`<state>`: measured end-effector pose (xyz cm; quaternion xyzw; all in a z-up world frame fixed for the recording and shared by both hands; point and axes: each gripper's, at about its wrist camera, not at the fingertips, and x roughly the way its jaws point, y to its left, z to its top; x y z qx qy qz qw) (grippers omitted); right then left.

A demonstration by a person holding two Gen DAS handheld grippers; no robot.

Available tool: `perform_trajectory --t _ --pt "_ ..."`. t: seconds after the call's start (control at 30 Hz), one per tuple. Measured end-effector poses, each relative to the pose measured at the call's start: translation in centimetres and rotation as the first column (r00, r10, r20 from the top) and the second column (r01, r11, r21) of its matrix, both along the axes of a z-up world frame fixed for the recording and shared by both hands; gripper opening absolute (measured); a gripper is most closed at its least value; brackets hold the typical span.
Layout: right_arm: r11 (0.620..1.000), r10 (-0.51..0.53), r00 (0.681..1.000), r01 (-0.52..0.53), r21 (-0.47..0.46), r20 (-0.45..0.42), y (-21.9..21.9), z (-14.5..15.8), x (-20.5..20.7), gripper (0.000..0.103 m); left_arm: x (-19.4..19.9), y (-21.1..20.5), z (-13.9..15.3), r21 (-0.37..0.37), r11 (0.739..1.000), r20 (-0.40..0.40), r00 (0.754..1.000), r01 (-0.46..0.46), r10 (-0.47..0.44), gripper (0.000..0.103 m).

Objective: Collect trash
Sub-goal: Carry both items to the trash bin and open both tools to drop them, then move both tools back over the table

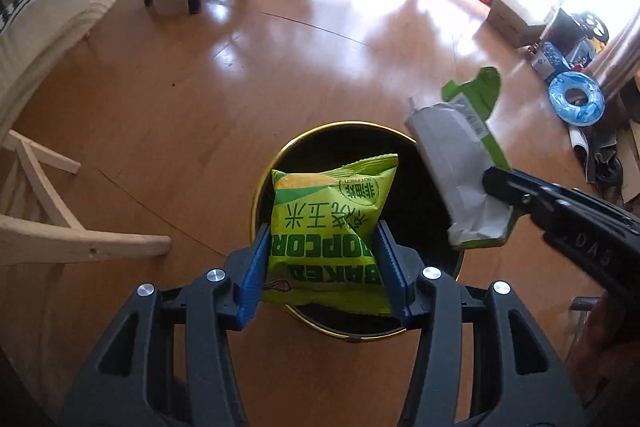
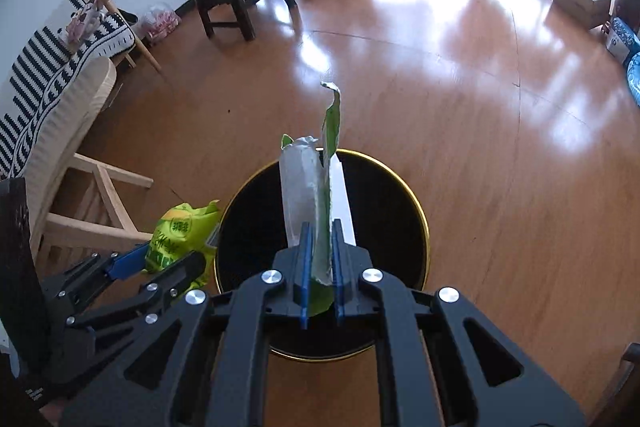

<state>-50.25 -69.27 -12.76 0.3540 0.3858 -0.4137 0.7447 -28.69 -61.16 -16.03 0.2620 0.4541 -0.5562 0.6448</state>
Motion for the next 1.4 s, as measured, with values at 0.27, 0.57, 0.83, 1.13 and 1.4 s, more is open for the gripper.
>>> perform_trajectory --t 0.27,0.57,0.83,1.13,1.4 --pt "1.0 -0.017 1.0 0.016 0.021 0.005 -0.7 -0.3 0.8 0.01 0.0 -1.5 -1.1 0.025 1.0 0.001 1.0 0.001 -0.001 0.051" --pt "0.999 -0.026 1.0 0.026 0.028 -0.01 -1.2 0.0 1.1 0.015 -0.5 -1.5 -0.9 0.02 1.0 -0.019 1.0 0.017 -0.017 0.076" --pt "0.998 -0.06 0.998 0.061 -0.032 0.023 -0.5 2.3 0.6 0.087 -0.1 -0.6 0.2 0.035 0.999 0.017 0.999 -0.029 0.029 0.088" --pt "0.998 -0.022 0.997 0.027 -0.065 0.071 -0.1 7.9 2.9 0.088 4.5 3.5 8.0 -0.001 0.991 0.098 0.986 -0.134 0.133 0.092" --pt "0.974 0.197 0.969 -0.177 -0.141 0.147 4.3 14.8 14.3 0.09 13.6 14.5 18.1 -0.168 0.928 0.228 0.902 -0.333 0.366 0.095"
